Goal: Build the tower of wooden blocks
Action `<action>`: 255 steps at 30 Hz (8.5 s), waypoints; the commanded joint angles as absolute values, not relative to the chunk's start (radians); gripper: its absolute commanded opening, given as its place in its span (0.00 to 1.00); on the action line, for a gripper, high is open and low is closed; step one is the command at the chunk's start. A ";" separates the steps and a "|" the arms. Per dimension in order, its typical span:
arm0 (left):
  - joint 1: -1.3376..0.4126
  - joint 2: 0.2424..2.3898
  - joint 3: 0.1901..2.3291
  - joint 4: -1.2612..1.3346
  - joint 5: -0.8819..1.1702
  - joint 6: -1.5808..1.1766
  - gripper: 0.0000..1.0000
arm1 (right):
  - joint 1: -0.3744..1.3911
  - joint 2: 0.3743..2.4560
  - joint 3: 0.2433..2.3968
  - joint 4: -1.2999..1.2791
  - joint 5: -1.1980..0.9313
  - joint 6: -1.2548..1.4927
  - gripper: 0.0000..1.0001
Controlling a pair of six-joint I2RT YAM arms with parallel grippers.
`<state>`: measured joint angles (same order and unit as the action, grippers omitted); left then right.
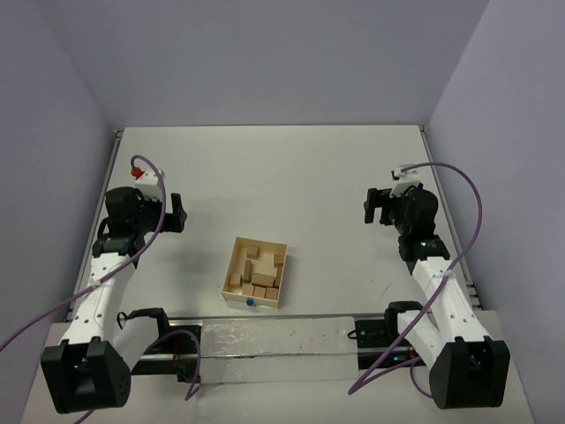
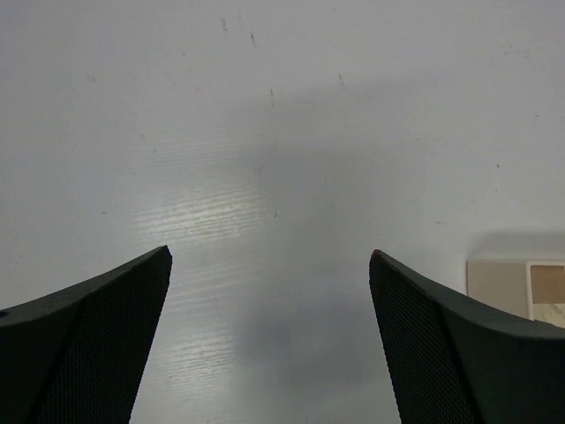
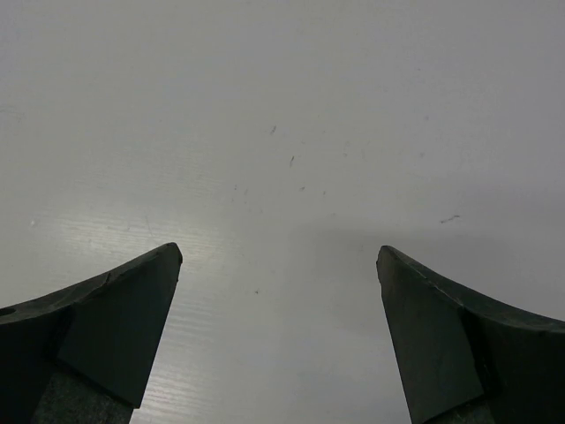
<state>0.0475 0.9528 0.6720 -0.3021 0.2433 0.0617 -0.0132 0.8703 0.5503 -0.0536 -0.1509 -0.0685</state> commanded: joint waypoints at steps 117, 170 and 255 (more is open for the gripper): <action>-0.774 1.520 0.737 1.058 -0.959 1.031 0.00 | -0.018 0.992 0.624 -0.052 -0.129 -0.089 1.00; -1.113 2.013 0.759 1.862 -1.082 1.982 0.00 | -0.018 0.969 0.628 -0.053 -0.131 -0.088 1.00; 0.592 1.722 1.253 -0.433 0.243 0.574 0.00 | -0.017 0.984 0.644 -0.085 -0.177 -0.094 1.00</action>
